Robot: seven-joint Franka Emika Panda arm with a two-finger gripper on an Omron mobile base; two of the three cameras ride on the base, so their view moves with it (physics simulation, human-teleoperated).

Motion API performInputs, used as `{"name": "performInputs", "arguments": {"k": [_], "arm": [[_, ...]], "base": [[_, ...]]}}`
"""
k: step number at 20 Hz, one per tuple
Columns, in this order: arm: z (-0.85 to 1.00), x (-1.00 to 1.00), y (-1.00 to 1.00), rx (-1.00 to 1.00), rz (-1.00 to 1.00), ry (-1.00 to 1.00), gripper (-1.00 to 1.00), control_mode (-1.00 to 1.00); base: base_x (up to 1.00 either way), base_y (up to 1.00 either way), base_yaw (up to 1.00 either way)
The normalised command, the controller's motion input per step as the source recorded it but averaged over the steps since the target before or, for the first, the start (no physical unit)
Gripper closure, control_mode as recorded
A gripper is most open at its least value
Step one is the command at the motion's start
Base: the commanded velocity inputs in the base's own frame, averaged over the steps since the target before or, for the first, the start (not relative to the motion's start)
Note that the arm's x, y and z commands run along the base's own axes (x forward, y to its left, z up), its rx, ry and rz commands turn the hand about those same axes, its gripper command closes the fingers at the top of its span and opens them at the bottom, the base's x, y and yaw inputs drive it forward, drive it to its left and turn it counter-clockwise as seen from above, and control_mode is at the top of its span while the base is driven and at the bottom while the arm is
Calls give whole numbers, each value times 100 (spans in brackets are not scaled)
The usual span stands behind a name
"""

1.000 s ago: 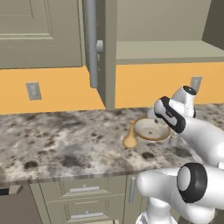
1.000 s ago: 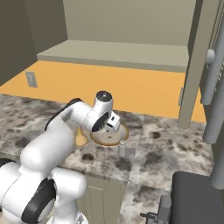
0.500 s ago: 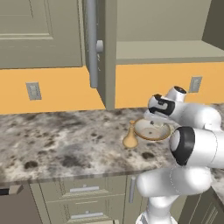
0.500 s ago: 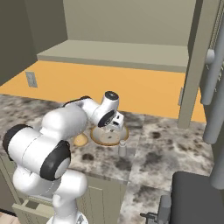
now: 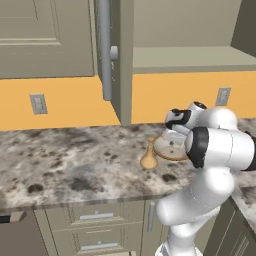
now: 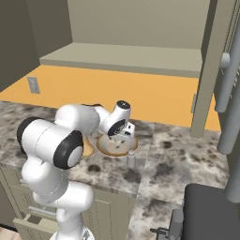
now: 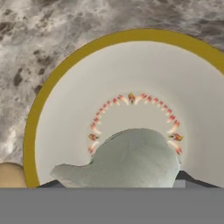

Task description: Retrieve the bottle and the shaker from the cabinet and place them next to the mixing bowl on the counter. Then add garlic from the fridge to the mixing bowl.

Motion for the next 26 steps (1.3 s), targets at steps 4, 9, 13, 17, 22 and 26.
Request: {"name": "performInputs", "arguments": {"k": [4, 9, 13, 17, 22, 26], "arm": [[-39, 13, 0, -6, 3, 0, 100, -100], [-34, 19, 0, -5, 3, 0, 100, -100], [-19, 17, 0, -3, 3, 0, -100, -100], [0, 3, 0, 0, 3, 0, -100, -100], [10, -10, 1, 0, 0, -1, -100, -100], [47, -48, 3, 0, 4, -9, -100, -100]], "base": [[0, 0, 0], [0, 0, 0], [0, 0, 0], [0, 0, 0], [0, 0, 0], [0, 0, 0]]}}
